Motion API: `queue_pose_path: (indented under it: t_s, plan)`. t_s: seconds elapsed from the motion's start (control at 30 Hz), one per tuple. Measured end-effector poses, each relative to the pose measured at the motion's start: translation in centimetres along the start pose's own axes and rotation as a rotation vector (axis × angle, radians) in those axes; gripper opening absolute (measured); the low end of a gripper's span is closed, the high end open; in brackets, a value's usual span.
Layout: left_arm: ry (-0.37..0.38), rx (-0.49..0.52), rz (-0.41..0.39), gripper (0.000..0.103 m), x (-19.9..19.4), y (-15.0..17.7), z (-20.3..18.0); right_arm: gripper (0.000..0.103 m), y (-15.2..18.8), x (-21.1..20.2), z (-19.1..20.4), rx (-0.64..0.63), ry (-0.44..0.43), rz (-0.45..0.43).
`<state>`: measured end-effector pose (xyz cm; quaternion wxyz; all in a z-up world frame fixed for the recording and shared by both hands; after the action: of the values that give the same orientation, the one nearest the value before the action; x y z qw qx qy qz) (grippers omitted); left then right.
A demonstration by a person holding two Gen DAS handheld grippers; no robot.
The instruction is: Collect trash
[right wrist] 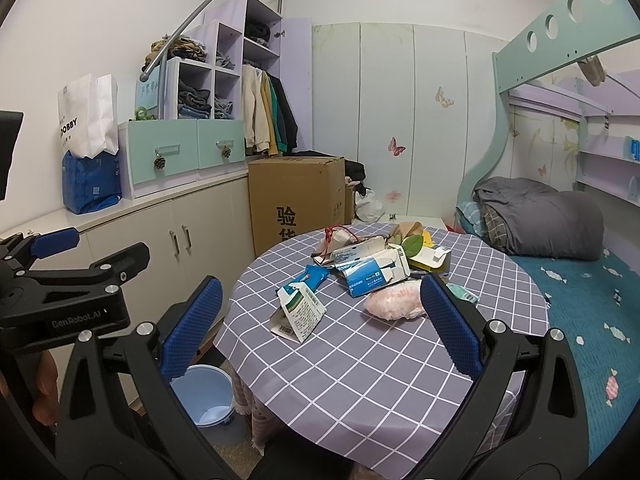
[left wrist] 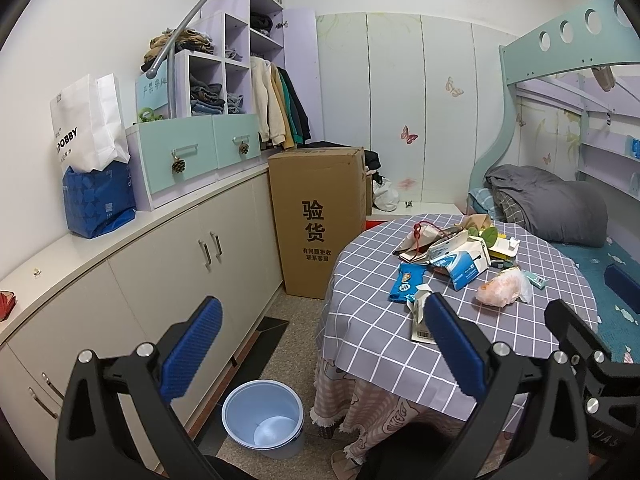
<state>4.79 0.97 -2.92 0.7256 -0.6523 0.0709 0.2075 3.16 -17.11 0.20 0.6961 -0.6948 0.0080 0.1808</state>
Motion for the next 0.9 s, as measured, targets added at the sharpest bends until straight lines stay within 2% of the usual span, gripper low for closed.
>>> queue_pose_path:
  t_s: [0.9]
  plan:
    - [-0.005,0.005,0.009,0.099,-0.05,0.35,-0.24,0.097,0.77,0.21,0.0,0.016,-0.008,0.021]
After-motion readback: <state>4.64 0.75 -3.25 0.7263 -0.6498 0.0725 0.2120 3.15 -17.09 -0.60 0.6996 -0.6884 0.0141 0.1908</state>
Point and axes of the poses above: each gripper's, at about its wrist camera, not at the fingertips, and x roughly the way its jaws point, z to its left, y to its underside, the point moved 4 cm from there along x, roughly the way its jaws point, and after that the axes turned 11 degrees about -y, right-handed, at the moved point
